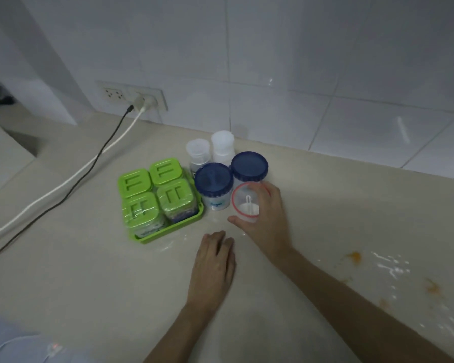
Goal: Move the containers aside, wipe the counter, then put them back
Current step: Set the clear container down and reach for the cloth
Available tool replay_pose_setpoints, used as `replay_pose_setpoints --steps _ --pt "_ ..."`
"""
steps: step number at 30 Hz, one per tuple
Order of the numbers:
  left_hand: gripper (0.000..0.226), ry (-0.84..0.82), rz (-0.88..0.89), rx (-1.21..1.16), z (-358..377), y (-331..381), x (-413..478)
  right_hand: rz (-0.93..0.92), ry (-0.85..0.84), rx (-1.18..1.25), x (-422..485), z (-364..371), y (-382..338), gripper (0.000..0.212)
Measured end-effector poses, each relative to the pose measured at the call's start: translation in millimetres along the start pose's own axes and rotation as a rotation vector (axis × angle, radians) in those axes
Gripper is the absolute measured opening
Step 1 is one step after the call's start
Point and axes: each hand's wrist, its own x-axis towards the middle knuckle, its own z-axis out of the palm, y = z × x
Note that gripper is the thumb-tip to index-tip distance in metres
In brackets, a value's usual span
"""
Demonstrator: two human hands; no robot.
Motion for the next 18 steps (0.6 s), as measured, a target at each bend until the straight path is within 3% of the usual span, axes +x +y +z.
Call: replay_pose_setpoints --steps 6,12,18 --pt "0.026 -0.002 0.045 -0.090 -2 -4 -1 0.059 -0.058 -0.035 -18 -17 4 0.096" --pt "0.025 -0.036 0.117 -0.187 -10 11 -28 0.184 -0.080 -0.129 -126 -82 21 0.064" --pt "0.028 -0.159 0.287 -0.294 -9 78 -81 0.273 -0.126 -0.188 -219 -133 33 0.062"
